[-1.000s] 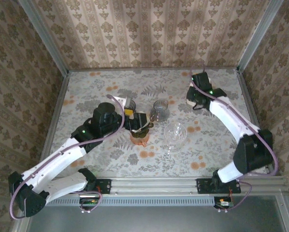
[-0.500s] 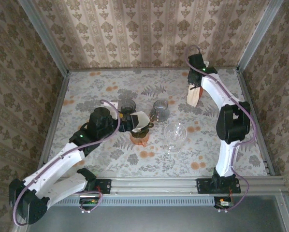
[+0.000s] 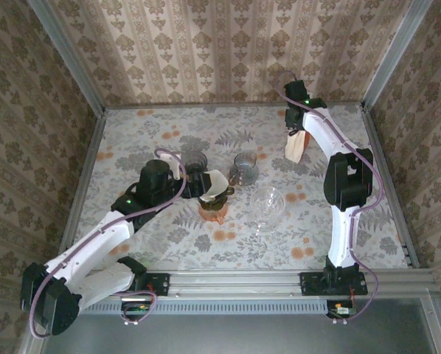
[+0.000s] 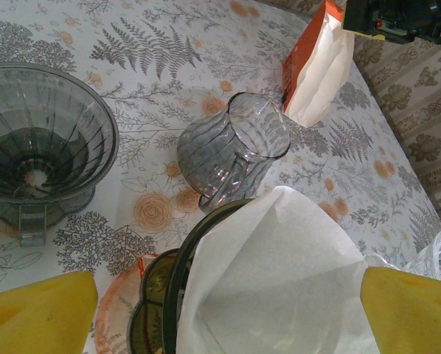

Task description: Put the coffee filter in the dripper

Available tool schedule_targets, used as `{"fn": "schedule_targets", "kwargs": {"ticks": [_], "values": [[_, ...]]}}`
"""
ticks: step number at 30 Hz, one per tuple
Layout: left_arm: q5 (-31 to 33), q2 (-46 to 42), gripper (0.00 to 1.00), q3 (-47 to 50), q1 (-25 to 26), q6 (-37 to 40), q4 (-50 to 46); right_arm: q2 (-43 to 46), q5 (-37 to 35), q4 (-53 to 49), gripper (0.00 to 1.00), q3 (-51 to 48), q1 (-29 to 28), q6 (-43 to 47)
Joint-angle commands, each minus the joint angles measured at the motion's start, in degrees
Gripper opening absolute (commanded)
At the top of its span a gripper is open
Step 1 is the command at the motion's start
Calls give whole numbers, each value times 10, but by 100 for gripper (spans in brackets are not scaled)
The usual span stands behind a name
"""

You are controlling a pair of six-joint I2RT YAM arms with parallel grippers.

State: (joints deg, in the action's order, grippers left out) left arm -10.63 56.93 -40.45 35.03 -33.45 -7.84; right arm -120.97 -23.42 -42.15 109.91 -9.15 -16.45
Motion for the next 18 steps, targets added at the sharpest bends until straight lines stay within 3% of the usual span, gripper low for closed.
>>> {"fn": "schedule_targets", "kwargs": {"ticks": [1, 18], "values": [[-19, 5, 93, 5, -6, -13, 19, -21, -6, -11, 26, 18, 0, 17], [-22, 18, 93, 5, -12, -17, 23, -46, 1, -8, 26, 29, 0, 33]]}}
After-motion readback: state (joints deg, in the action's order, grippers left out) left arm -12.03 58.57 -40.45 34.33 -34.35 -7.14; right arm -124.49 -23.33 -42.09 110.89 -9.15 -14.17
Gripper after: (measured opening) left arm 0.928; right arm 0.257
